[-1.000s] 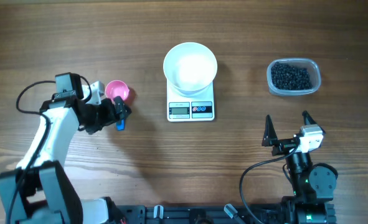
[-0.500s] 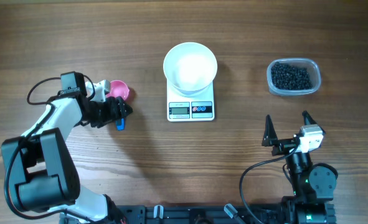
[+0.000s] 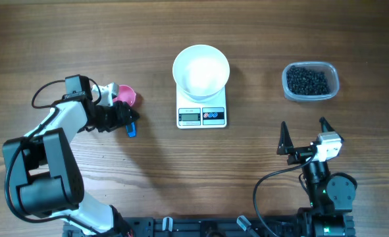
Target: Scoop item into bowl and weigh 150g on scale
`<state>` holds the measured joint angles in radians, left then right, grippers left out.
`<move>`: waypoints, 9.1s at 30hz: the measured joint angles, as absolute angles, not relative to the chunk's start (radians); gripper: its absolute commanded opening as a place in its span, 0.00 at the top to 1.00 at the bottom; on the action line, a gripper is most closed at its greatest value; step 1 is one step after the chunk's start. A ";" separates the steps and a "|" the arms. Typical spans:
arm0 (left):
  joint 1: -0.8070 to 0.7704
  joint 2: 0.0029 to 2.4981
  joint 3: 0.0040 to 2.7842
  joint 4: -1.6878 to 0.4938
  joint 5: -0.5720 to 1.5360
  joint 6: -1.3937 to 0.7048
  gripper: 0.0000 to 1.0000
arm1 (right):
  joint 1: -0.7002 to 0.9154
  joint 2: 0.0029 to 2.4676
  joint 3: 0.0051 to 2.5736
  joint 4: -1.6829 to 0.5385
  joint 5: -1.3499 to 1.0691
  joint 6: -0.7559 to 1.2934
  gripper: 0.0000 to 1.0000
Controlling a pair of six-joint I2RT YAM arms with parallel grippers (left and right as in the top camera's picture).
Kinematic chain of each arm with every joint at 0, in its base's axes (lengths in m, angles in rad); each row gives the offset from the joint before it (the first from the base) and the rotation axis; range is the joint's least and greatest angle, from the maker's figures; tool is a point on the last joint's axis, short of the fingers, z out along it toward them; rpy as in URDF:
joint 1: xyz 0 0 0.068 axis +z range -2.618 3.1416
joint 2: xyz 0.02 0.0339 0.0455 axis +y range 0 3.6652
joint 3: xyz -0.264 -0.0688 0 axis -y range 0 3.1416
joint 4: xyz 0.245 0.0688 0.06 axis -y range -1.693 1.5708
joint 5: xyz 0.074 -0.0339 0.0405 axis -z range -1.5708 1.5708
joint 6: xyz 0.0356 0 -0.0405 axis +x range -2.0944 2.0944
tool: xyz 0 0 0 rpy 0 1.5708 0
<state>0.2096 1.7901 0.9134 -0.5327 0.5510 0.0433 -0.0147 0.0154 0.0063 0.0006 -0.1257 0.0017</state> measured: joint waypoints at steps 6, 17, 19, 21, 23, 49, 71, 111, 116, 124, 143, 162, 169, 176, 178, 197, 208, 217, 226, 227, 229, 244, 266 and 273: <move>0.210 1.800 0.913 -0.533 0.548 0.044 0.82 | -0.015 0.015 0.006 0.001 -0.126 0.002 0.00; 0.210 1.808 0.909 -0.564 0.560 0.012 0.96 | -0.015 0.015 0.006 0.001 -0.126 0.002 0.00; 0.210 1.802 0.905 -0.579 0.605 0.002 0.96 | -0.015 0.015 0.006 0.001 -0.126 0.002 0.00; 0.210 1.774 0.894 -0.585 0.667 -0.006 0.96 | -0.015 0.015 0.006 0.001 -0.126 0.002 0.00; 0.210 1.701 0.889 -0.598 0.760 -0.006 0.96 | -0.015 0.015 0.006 0.001 -0.126 0.002 0.00; -0.047 1.035 0.884 0.035 1.064 -0.571 0.96 | -0.014 0.178 0.286 0.271 -0.622 1.347 0.00; -0.537 1.071 0.882 0.364 0.361 -1.024 0.96 | 0.394 0.916 0.598 0.631 -0.675 1.315 0.36; -0.583 1.093 0.882 0.327 0.474 -1.037 0.27 | 0.394 0.931 0.598 0.652 -0.646 1.368 0.95; -0.583 1.094 0.882 0.322 0.469 -1.035 0.00 | 0.394 0.931 0.598 0.608 -0.642 1.350 0.95; -0.583 1.094 0.883 0.168 0.469 -0.962 0.00 | 0.304 0.931 0.638 0.342 -0.525 1.172 0.95; -0.403 1.132 1.221 -0.854 0.121 -0.501 0.00 | 0.075 1.008 1.232 -0.812 -0.349 0.596 0.96; -0.506 1.468 1.134 -0.868 0.154 -0.570 0.00 | 0.075 1.065 1.233 -0.757 -0.302 0.522 0.96; -0.642 1.474 1.134 -0.840 -0.061 -0.709 0.00 | 0.075 1.065 1.233 -0.709 -0.302 0.518 0.96; -0.643 1.621 1.134 -0.760 -0.086 -0.724 0.00 | 0.075 1.065 1.233 -0.657 -0.302 0.518 0.96; -0.643 1.664 1.134 -0.748 -0.088 -0.724 0.00 | 0.075 1.065 1.233 -0.648 -0.302 0.518 0.96; -0.643 1.816 1.134 -0.625 -0.134 -0.709 0.00 | 0.075 1.065 1.233 -0.609 -0.302 0.517 0.96; -0.643 1.833 1.134 -0.586 -0.134 -0.709 0.00 | 0.075 1.065 1.233 -0.600 -0.302 0.517 0.96; -0.643 1.835 1.134 -0.575 -0.150 -0.709 0.00 | 0.075 1.065 1.233 -0.599 -0.302 0.517 0.96; -0.643 1.859 1.134 -0.565 -0.160 -0.709 0.00 | 0.075 1.065 1.233 -0.590 -0.302 0.517 0.96; -0.643 1.859 1.134 -0.564 -0.160 -0.709 0.00 | 0.075 1.065 1.233 -0.590 -0.302 0.517 0.96; -0.643 1.859 1.134 -0.564 -0.160 -0.709 0.00 | 0.075 1.065 1.233 -0.590 -0.302 0.517 0.96; -0.643 1.852 1.134 -0.552 -0.160 -0.671 0.00 | 0.075 1.065 1.233 -0.590 -0.302 0.517 0.96; -0.311 1.443 1.134 -0.749 -0.066 -0.635 0.00 | 0.073 1.065 1.233 -0.628 -0.302 0.492 0.96; -0.241 1.542 1.134 -0.717 -0.053 -0.672 0.00 | 0.073 1.065 1.233 -0.631 -0.302 0.492 0.96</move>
<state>-0.2413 1.5417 1.1339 -0.7170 -0.0532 -0.6720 0.0727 1.0653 1.2331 -0.6312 -0.3016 0.4915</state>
